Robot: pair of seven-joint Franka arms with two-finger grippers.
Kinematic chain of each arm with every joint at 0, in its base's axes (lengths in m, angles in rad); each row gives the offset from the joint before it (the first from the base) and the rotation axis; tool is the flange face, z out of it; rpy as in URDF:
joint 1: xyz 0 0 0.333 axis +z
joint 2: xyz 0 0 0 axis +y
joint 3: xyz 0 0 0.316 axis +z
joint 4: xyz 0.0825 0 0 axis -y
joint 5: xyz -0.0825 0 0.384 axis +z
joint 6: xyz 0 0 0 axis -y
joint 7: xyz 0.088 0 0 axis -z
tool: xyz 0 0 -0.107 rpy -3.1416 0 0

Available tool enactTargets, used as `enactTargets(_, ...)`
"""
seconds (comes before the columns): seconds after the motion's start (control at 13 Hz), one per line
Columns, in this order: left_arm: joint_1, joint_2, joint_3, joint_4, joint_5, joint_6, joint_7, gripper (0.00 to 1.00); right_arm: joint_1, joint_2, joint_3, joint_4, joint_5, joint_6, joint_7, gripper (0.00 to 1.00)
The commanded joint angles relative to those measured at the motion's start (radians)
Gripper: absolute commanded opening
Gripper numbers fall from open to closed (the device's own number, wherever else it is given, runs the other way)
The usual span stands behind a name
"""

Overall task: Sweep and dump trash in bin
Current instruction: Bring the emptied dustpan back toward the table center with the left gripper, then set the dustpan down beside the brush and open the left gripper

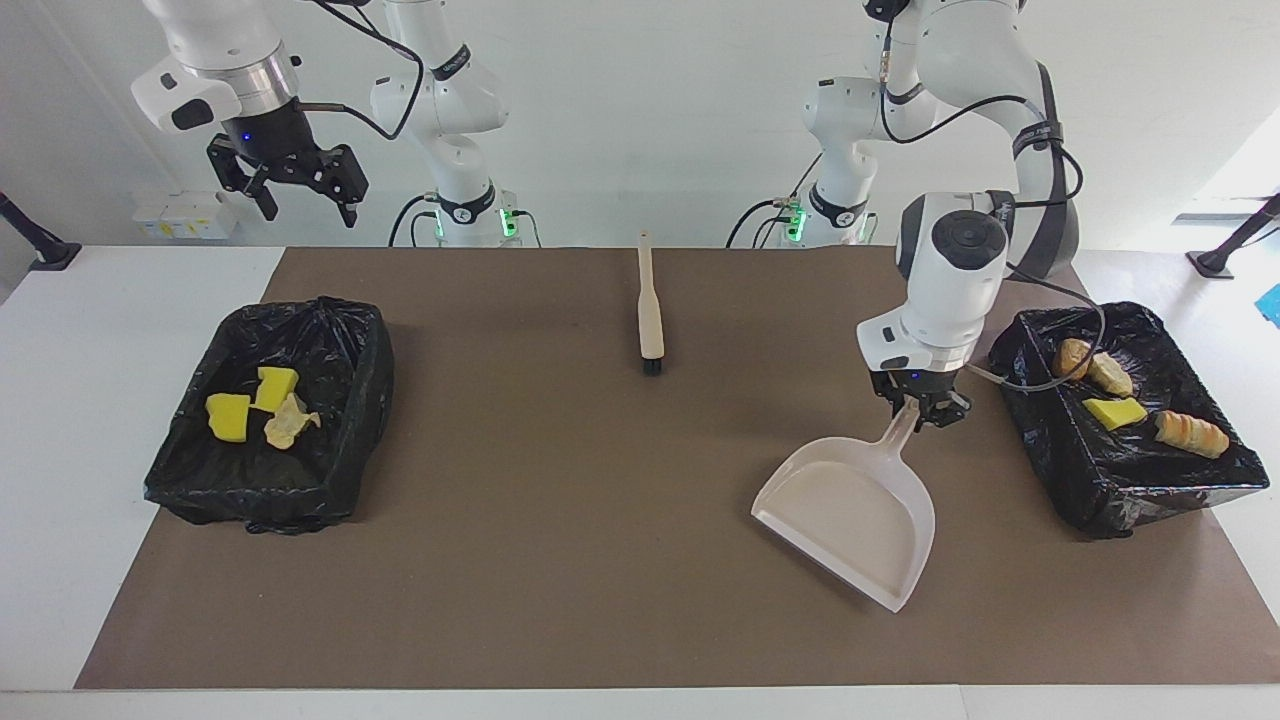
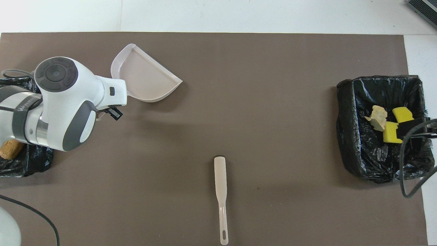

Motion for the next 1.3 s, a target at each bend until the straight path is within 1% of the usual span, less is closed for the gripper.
enactTargets(0.0, -0.095, -0.01, 0.02, -0.008, -0.047, 0.034, -0.206, 0.0, -0.003, -0.02, 0.007, -0.019, 0.013, -0.004, -0.021, 1.0)
enactTargets(0.08, -0.132, -0.011, 0.02, -0.007, -0.082, 0.035, -0.276, 0.0, 0.001, -0.02, 0.008, -0.019, 0.013, -0.003, -0.021, 1.0)
enactTargets(0.38, -0.282, -0.011, 0.02, 0.016, -0.145, 0.046, -0.533, 0.0, -0.003, -0.021, 0.007, -0.021, 0.043, -0.003, -0.02, 1.0)
enactTargets(0.46, -0.32, 0.008, 0.02, 0.036, -0.147, 0.052, -0.602, 0.0, -0.001, -0.02, 0.007, -0.019, 0.044, -0.003, -0.02, 1.0)
enactTargets(0.54, -0.344, 0.051, 0.02, 0.062, -0.147, 0.075, -0.692, 0.0, -0.001, -0.02, 0.007, -0.019, 0.044, -0.001, -0.02, 1.0)
enactTargets(0.61, -0.353, 0.068, 0.019, 0.081, -0.147, 0.098, -0.752, 0.0, -0.003, -0.02, 0.007, -0.019, 0.044, -0.001, -0.018, 1.0)
enactTargets(0.84, -0.432, 0.084, 0.02, 0.113, -0.151, 0.092, -0.875, 0.0, -0.004, -0.02, 0.007, -0.019, 0.044, -0.001, -0.018, 1.0)
enactTargets(1.0, -0.442, 0.126, 0.019, 0.174, -0.151, 0.089, -0.976, 0.0, -0.004, -0.02, 0.005, -0.019, 0.044, -0.001, -0.018, 1.0)
enactTargets(1.23, -0.473, 0.168, 0.02, 0.178, -0.156, 0.098, -0.995, 0.0, -0.004, -0.02, 0.005, -0.019, 0.044, -0.001, -0.018, 1.0)
